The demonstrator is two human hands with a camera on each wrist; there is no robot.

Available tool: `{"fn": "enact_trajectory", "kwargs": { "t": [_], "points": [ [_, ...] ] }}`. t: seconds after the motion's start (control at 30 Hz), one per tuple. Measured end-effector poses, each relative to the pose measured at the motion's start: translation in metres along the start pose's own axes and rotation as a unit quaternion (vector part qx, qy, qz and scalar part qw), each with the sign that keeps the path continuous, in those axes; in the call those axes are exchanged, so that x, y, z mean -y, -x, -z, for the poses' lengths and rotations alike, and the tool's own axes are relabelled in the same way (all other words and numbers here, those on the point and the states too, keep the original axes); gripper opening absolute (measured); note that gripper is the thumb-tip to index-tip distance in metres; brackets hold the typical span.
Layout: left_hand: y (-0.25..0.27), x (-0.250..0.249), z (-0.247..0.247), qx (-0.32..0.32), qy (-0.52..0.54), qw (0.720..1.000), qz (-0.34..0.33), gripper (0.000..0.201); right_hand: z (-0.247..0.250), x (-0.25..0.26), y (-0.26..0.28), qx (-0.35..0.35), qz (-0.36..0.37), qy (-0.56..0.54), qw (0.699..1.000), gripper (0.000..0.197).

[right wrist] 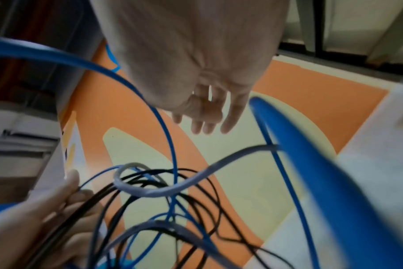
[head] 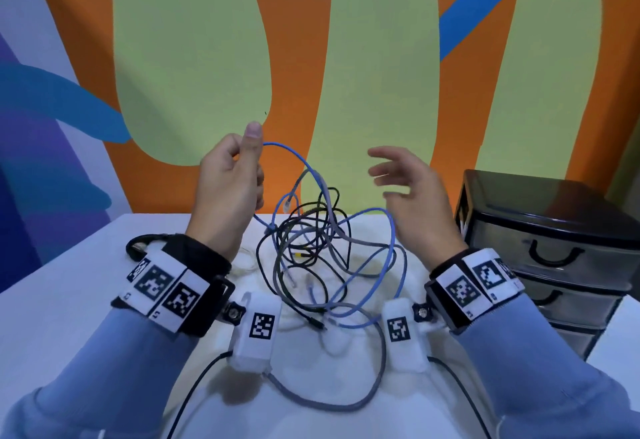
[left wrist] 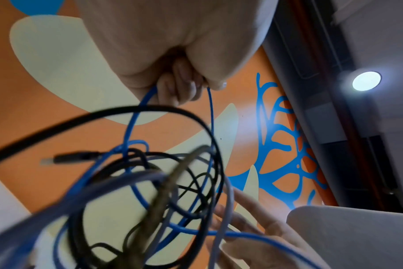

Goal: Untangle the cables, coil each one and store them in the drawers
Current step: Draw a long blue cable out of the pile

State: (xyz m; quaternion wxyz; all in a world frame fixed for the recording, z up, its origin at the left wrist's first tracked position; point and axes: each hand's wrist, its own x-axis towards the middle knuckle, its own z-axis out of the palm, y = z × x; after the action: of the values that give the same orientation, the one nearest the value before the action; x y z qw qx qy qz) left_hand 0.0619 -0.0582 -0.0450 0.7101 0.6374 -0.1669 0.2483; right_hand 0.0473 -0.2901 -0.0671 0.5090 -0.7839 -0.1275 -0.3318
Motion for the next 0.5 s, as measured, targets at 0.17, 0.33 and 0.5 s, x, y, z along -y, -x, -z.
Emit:
{"fn": "enact_trajectory", "kwargs": {
  "t": [0.17,0.33,0.5],
  "points": [
    [0.005,-0.009,-0.005,0.074,0.057,0.996,0.01,0.025,-0.007,0.027,0.005,-0.022,0.021,-0.164,0.986,0.037],
    [0.016,-0.013,-0.011,0.174,0.071,0.981,-0.046,0.007,-0.026,0.038,0.022,0.167,0.042,-0.092,0.981,0.07],
    [0.014,-0.016,-0.009,0.078,0.026,0.989,-0.126,0.002,-0.025,0.02,0.021,0.25,0.008,0.087,0.964,0.016]
  ]
}}
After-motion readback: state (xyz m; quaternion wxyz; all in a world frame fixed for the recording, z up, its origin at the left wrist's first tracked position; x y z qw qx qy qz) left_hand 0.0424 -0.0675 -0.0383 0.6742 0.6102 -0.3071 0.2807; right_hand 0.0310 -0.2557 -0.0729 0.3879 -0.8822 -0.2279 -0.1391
